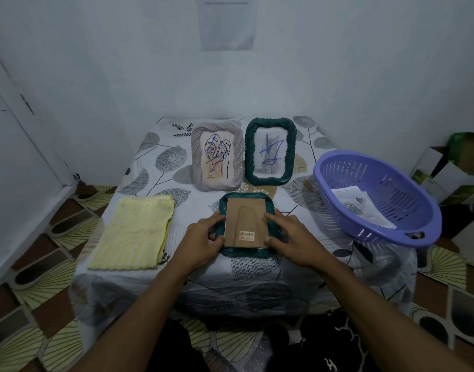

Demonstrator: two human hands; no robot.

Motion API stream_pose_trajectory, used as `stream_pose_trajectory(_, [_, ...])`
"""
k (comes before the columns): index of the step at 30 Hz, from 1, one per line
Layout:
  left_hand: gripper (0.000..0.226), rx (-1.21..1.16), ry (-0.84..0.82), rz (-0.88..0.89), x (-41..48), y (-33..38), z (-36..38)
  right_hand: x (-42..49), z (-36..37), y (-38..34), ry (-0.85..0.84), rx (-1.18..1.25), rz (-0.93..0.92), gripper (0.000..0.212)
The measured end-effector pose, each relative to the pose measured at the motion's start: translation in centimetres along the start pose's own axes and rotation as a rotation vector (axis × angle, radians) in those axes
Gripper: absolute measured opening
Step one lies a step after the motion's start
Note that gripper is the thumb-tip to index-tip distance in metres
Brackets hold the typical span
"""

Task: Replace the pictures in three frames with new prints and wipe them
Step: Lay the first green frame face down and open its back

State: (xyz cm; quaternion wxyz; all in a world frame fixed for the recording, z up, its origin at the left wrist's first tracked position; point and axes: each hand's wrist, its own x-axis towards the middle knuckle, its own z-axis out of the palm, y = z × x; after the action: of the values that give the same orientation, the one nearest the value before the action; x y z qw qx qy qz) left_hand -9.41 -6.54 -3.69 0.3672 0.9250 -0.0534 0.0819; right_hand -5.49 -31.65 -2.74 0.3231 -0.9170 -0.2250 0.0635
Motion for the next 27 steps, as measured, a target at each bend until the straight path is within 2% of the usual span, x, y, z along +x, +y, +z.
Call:
stream_pose_trajectory(17, [0.057,-0.007,0.024,0.005,-0.5,0.8,-0.1,0.2,-0.2,-0.6,-0.038,0.017,0.016,0.069])
stream_pose_trajectory(22, [0.066,-0.027,0.017,-0.018,-0.8,1.2,-0.3,0.4,-0.2,-0.6,-0.038,0.031,0.058,0.068])
stream_pose_trajectory(27, [0.06,-0.011,0.005,-0.018,-0.7,1.2,-0.4,0.5,-0.1,-0.5,-0.033,0.047,0.088,0.068])
